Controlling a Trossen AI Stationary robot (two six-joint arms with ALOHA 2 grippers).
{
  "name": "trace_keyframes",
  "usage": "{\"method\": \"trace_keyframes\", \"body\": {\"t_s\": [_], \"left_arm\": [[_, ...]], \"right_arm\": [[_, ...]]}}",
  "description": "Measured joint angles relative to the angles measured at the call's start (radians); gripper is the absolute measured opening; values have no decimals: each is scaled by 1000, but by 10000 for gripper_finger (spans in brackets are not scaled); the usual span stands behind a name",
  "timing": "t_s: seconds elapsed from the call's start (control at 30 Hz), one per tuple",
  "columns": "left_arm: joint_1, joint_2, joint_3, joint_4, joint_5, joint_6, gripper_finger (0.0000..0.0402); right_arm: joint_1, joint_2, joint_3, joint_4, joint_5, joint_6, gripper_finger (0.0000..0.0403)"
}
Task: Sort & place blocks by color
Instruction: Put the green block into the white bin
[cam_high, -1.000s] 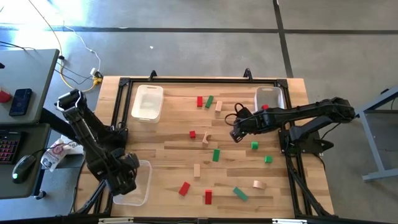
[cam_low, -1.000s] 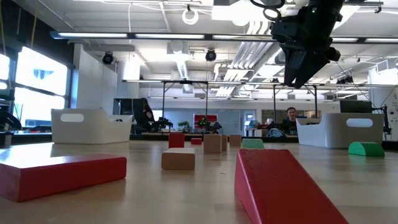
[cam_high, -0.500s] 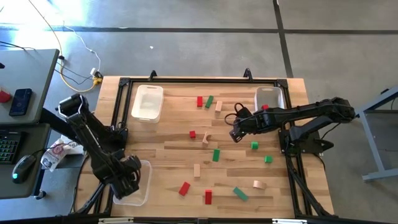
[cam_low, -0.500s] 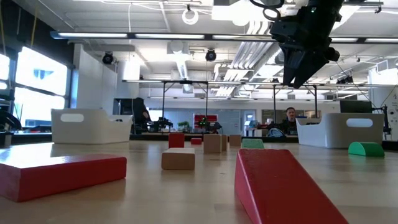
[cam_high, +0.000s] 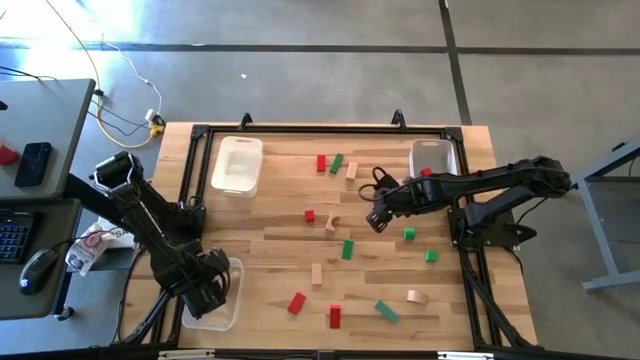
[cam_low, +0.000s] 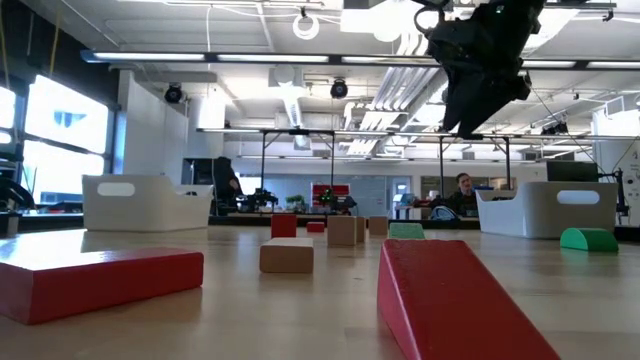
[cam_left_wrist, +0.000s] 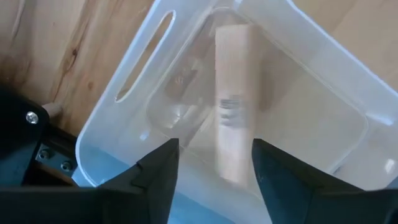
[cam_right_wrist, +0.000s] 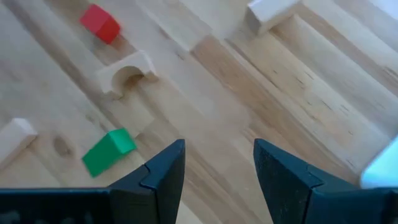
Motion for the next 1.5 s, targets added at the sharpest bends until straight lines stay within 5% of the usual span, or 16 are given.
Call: {"method": "trace_keyframes", "body": {"t_s": [0.53, 0.97, 1.5], "left_arm": [[54, -17, 32, -4, 38, 92, 191], [172, -108, 103, -1, -197, 307, 190], [347, -198, 103, -1, -329, 554, 190]], "right_arm": [[0, 0, 0, 188, -86, -374, 179], [0, 0, 0, 270, -126, -683, 179], [0, 0, 0, 301, -270, -1173, 195]]}}
